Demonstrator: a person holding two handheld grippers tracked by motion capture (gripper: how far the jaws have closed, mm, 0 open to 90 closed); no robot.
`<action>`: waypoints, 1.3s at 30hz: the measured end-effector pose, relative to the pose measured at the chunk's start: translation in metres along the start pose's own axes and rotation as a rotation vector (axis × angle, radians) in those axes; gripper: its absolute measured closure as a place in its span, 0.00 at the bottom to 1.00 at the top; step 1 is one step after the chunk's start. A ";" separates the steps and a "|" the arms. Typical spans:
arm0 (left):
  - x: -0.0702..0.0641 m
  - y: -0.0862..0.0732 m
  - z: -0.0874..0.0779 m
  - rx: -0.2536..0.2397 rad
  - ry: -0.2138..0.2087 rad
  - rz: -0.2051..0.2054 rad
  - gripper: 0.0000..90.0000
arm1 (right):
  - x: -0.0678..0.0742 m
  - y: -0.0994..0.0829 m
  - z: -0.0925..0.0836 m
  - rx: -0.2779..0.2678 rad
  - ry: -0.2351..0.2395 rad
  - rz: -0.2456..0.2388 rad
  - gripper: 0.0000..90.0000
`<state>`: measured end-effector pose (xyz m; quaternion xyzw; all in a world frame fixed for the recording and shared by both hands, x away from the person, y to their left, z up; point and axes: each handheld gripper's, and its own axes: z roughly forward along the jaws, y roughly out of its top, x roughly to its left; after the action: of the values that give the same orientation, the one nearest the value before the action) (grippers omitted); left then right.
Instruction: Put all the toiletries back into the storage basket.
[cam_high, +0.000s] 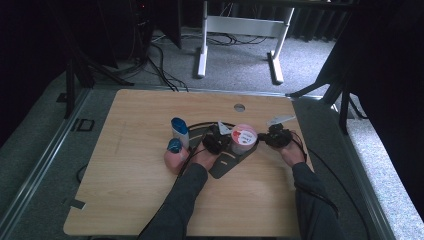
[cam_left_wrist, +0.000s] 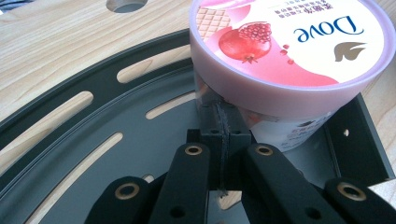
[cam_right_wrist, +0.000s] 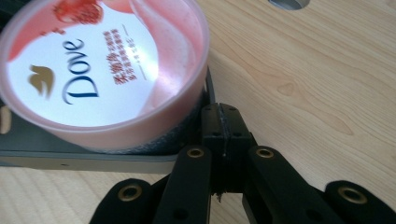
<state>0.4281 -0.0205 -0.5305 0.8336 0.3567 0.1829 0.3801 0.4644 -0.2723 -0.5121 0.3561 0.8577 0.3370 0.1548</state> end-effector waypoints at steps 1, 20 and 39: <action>0.000 0.000 0.000 0.001 0.000 0.001 1.00 | 0.000 0.001 -0.001 -0.003 0.003 -0.003 1.00; -0.004 -0.006 -0.017 -0.016 -0.035 -0.014 0.79 | 0.004 -0.012 -0.016 -0.024 -0.033 0.012 0.95; -0.011 -0.014 -0.040 -0.017 -0.097 0.034 0.68 | 0.025 -0.048 -0.016 -0.050 -0.018 0.075 0.73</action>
<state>0.3908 -0.0023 -0.5157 0.8441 0.3221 0.1515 0.4009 0.4146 -0.2868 -0.5342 0.3870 0.8335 0.3609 0.1588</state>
